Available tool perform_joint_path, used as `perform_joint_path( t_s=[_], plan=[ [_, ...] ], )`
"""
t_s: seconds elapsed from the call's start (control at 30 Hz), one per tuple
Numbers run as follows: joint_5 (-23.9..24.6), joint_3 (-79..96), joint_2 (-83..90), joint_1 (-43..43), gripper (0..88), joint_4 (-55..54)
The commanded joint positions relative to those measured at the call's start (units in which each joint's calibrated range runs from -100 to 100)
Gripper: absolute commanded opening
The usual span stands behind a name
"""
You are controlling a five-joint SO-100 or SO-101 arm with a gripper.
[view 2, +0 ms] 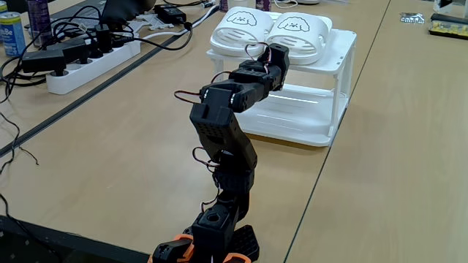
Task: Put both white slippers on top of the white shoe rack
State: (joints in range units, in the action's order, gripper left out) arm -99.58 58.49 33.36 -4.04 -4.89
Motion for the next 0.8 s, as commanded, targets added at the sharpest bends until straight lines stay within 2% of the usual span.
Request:
perform_joint_path(
  t_s=[0.0,0.2,0.77],
  plan=[
    [-0.4,-4.2,0.8,-0.1,0.7,-0.3],
    [-0.4,-3.0,6.0,0.2,0.7,-0.3],
    [-0.4,30.0,45.6,0.3,0.7,-3.6]
  ],
)
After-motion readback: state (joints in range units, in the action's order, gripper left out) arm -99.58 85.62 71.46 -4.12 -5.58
